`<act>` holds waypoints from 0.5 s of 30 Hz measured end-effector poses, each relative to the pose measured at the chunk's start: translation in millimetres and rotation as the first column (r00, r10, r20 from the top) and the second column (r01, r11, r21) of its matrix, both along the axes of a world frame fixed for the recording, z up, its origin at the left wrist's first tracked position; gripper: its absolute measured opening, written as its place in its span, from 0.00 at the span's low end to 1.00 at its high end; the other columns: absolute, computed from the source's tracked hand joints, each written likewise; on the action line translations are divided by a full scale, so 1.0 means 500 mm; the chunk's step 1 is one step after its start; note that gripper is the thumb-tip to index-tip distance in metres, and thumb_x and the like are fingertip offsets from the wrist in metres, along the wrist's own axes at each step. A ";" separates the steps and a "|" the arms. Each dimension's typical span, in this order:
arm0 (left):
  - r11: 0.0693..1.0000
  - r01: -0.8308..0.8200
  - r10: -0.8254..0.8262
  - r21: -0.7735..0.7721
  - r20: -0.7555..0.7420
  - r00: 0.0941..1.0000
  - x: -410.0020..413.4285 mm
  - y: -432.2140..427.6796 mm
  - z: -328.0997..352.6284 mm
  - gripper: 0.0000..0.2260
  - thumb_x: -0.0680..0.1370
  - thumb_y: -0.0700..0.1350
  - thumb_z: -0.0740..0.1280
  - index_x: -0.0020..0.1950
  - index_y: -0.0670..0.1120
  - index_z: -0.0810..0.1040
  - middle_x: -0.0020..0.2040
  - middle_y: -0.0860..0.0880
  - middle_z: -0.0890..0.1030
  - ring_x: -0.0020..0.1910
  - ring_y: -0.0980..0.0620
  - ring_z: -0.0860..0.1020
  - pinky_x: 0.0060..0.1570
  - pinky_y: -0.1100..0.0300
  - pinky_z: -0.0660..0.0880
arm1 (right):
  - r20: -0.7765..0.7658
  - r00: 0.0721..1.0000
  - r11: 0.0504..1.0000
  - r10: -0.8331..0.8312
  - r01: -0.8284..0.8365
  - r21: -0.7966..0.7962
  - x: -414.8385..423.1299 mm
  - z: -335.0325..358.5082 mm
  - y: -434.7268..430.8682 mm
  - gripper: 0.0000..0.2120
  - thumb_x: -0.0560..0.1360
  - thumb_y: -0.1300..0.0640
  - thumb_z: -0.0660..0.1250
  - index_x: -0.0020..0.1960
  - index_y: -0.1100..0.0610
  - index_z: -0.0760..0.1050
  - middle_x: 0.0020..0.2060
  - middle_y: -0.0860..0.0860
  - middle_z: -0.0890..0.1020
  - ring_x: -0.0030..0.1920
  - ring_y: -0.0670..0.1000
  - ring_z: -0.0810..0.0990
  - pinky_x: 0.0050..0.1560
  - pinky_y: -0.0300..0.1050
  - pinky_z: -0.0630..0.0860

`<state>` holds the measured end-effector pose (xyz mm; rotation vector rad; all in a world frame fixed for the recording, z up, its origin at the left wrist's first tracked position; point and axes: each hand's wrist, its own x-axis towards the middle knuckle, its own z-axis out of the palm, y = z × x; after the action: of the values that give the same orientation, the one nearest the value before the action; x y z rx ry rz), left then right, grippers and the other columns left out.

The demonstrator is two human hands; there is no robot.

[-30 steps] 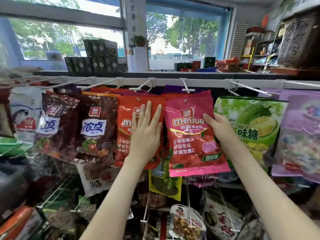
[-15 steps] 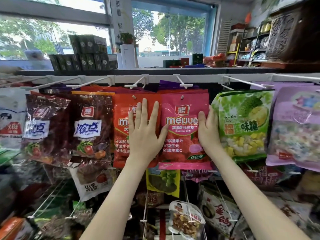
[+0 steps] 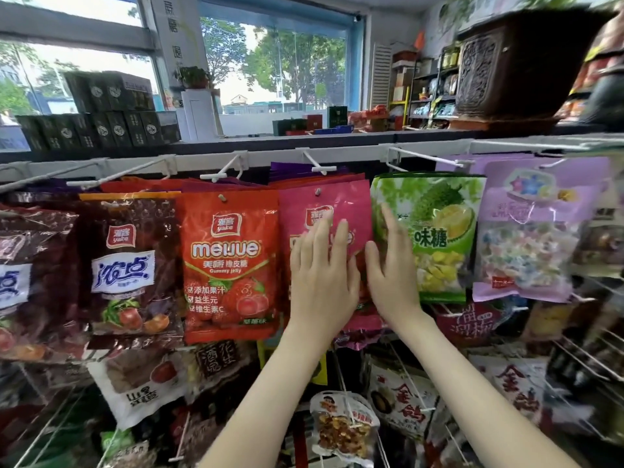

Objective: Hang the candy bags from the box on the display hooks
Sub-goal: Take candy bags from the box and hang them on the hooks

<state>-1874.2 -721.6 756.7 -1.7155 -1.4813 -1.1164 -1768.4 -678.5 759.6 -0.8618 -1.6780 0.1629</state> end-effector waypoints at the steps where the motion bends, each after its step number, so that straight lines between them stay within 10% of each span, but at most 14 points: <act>1: 0.995 0.103 -0.103 0.007 0.011 0.995 0.017 0.001 -0.003 0.19 0.78 0.43 0.61 0.67 0.39 0.72 0.67 0.40 0.72 0.66 0.44 0.70 0.66 0.51 0.66 | -0.028 0.998 0.999 -0.049 0.049 0.021 0.020 -0.001 -0.001 0.24 0.80 0.61 0.58 0.74 0.57 0.57 0.69 0.52 0.66 0.69 0.47 0.63 0.68 0.33 0.59; 4: 0.914 0.405 -0.385 -0.037 0.242 0.891 0.066 0.010 -0.002 0.16 0.78 0.38 0.64 0.66 0.39 0.71 0.61 0.44 0.74 0.61 0.49 0.73 0.63 0.59 0.70 | -0.159 0.970 0.983 -0.184 0.184 -0.019 0.088 0.000 0.017 0.23 0.78 0.62 0.62 0.70 0.61 0.60 0.64 0.55 0.68 0.65 0.52 0.66 0.65 0.43 0.63; 9: 0.812 0.579 -0.369 -0.069 0.708 0.602 0.161 0.032 0.048 0.21 0.80 0.39 0.62 0.72 0.43 0.64 0.67 0.48 0.71 0.67 0.54 0.69 0.68 0.59 0.68 | -0.254 0.946 0.958 -0.204 0.140 -0.249 0.208 0.037 0.077 0.32 0.77 0.57 0.66 0.74 0.58 0.52 0.69 0.56 0.64 0.68 0.51 0.64 0.68 0.48 0.63; 15: 0.934 0.338 -0.272 -0.116 0.384 0.883 0.209 0.116 0.160 0.23 0.80 0.36 0.59 0.75 0.37 0.59 0.75 0.41 0.60 0.76 0.46 0.56 0.75 0.55 0.53 | 0.144 0.973 0.982 -0.183 0.188 -0.018 0.284 0.130 0.167 0.24 0.78 0.55 0.63 0.73 0.56 0.63 0.68 0.54 0.70 0.69 0.54 0.64 0.67 0.41 0.55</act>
<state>-1769.6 -663.6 836.9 -2.0013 -1.6029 -1.5795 -1626.4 -594.7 824.5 -1.0696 -1.7185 -0.0005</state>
